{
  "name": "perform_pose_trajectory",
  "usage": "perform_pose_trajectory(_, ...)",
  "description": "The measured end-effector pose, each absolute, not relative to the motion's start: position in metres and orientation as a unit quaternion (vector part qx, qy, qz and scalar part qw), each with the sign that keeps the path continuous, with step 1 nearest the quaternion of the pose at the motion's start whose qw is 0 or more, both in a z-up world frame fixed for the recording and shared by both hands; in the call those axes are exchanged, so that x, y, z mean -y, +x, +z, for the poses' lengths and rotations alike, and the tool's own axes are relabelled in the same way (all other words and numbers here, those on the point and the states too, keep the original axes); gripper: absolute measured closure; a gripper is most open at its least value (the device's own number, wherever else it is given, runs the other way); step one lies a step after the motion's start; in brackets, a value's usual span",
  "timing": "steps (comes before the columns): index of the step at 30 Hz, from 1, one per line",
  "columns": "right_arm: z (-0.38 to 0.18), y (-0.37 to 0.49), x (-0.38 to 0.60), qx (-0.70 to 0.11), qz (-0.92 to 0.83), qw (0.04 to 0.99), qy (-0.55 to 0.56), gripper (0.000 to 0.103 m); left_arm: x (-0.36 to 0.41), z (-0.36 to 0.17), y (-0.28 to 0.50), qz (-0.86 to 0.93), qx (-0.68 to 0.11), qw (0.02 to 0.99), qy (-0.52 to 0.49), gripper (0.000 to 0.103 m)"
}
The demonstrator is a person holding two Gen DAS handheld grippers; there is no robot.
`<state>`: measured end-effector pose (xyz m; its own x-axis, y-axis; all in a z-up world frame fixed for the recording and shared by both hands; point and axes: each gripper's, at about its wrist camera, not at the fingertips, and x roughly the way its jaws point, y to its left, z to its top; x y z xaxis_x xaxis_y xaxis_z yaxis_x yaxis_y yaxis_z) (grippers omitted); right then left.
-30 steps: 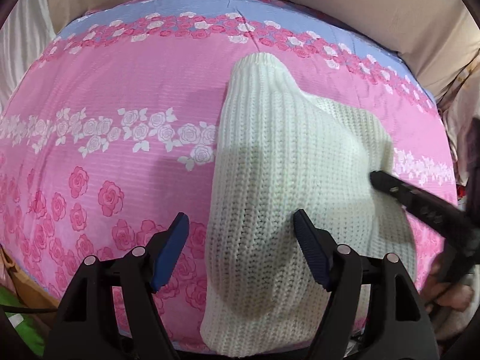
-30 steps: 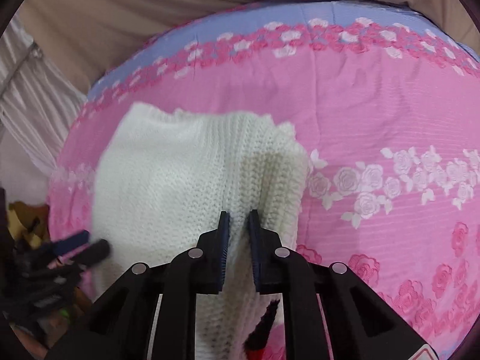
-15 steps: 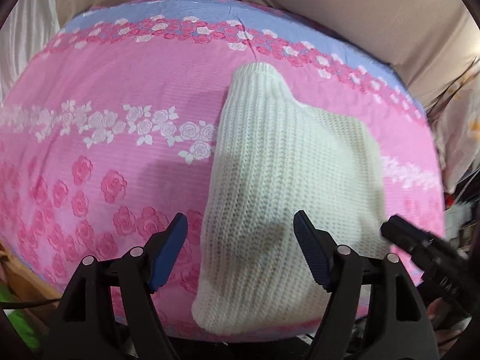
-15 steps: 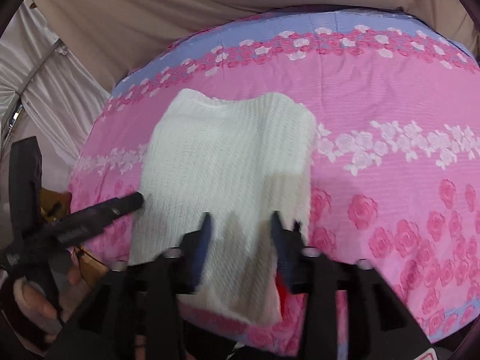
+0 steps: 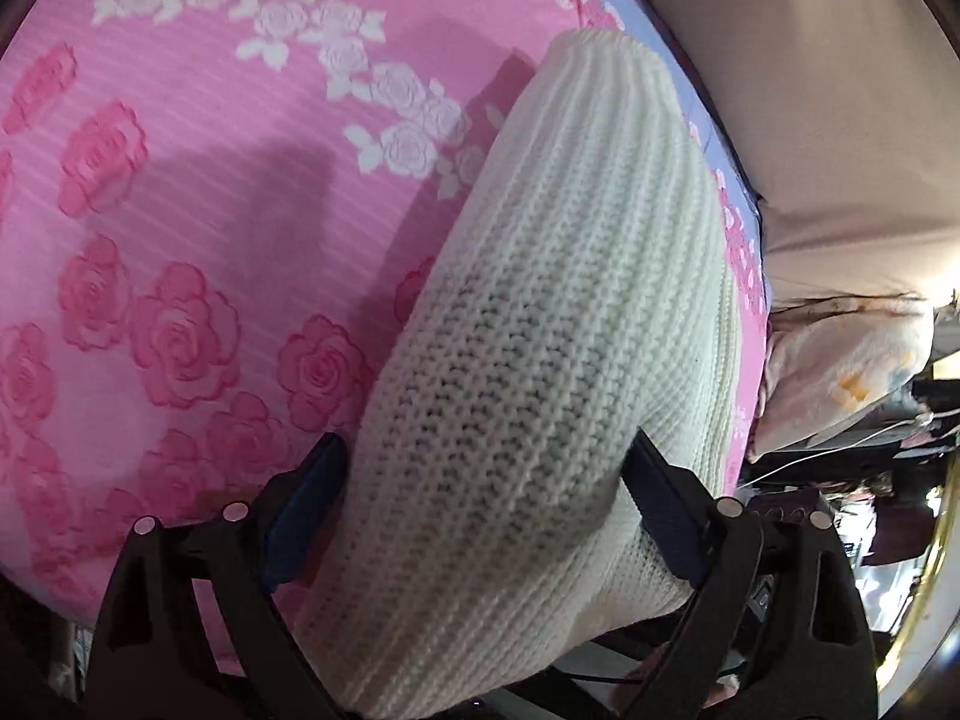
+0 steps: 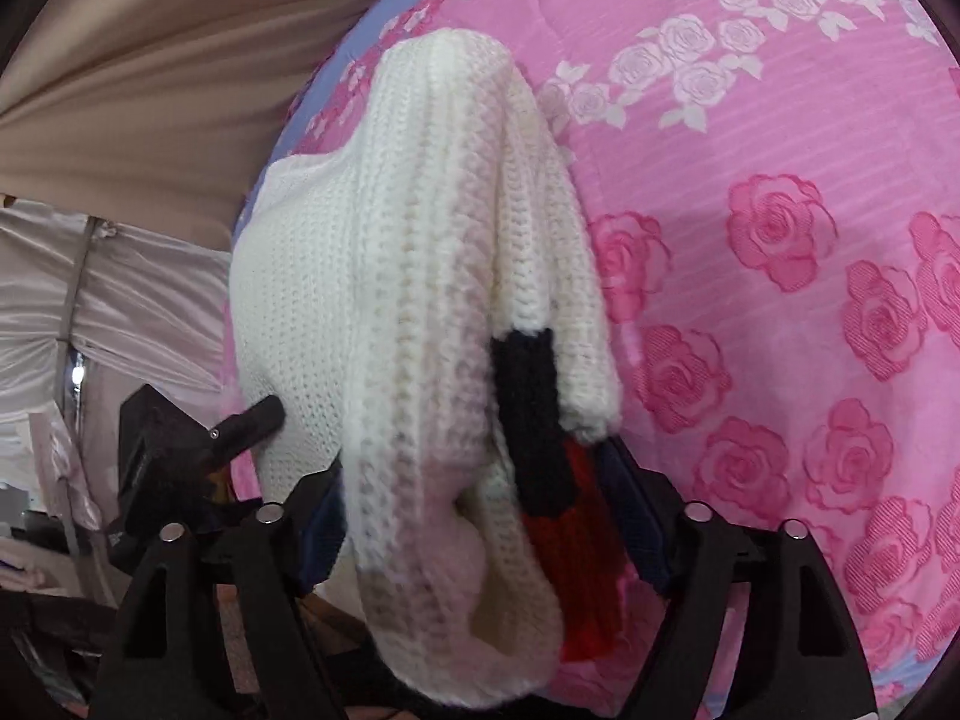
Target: Fold small clothes
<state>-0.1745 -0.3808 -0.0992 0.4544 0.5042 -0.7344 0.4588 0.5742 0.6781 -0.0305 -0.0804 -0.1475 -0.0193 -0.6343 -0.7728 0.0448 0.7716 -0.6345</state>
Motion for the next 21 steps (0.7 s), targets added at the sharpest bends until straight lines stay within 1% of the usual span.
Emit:
perform_pose_trajectory(3,-0.102,-0.17,0.382,-0.513,0.019,0.713,0.477,0.019,0.091,-0.148,-0.031,-0.266,-0.671,0.655,-0.224,0.012)
perform_pose_trajectory(6,-0.102,-0.165,0.386,-0.497,0.024,0.717,0.488,0.018,0.103,-0.146,-0.03,-0.265,-0.668,0.664,-0.205,0.012)
perform_pose_trajectory(7,-0.103,-0.162,0.389,-0.492,0.025,0.72,0.488,0.021,0.108,-0.145,-0.029,-0.264,-0.664,0.671,-0.196,0.013)
perform_pose_trajectory(8,-0.103,-0.159,0.388,-0.492,0.027,0.724,0.484,0.043,0.113,-0.143,-0.028,-0.265,-0.661,0.676,-0.189,0.02)
perform_pose_trajectory(9,-0.103,-0.155,0.388,-0.493,0.035,0.724,0.481,0.051,0.118,-0.141,-0.026,-0.267,-0.66,0.679,-0.181,0.025)
perform_pose_trajectory(11,-0.091,-0.153,0.385,-0.486,0.038,0.737,0.468,0.058,0.121,-0.133,-0.026,-0.268,-0.656,0.685,-0.17,0.04)
perform_pose_trajectory(13,-0.074,-0.153,0.383,-0.478,0.04,0.751,0.454,0.06,0.124,-0.12,-0.029,-0.278,-0.649,0.689,-0.165,0.047)
perform_pose_trajectory(14,-0.064,-0.154,0.384,-0.473,0.038,0.756,0.45,0.061,0.125,-0.114,-0.031,-0.283,-0.646,0.69,-0.162,0.048)
perform_pose_trajectory(17,-0.038,-0.164,0.393,-0.454,0.029,0.769,0.449,0.061,0.13,-0.09,-0.038,-0.302,-0.643,0.685,-0.164,0.051)
perform_pose_trajectory(21,-0.006,-0.189,0.41,-0.428,0.012,0.79,0.439,0.062,0.135,-0.062,-0.049,-0.35,-0.625,0.679,-0.161,0.051)
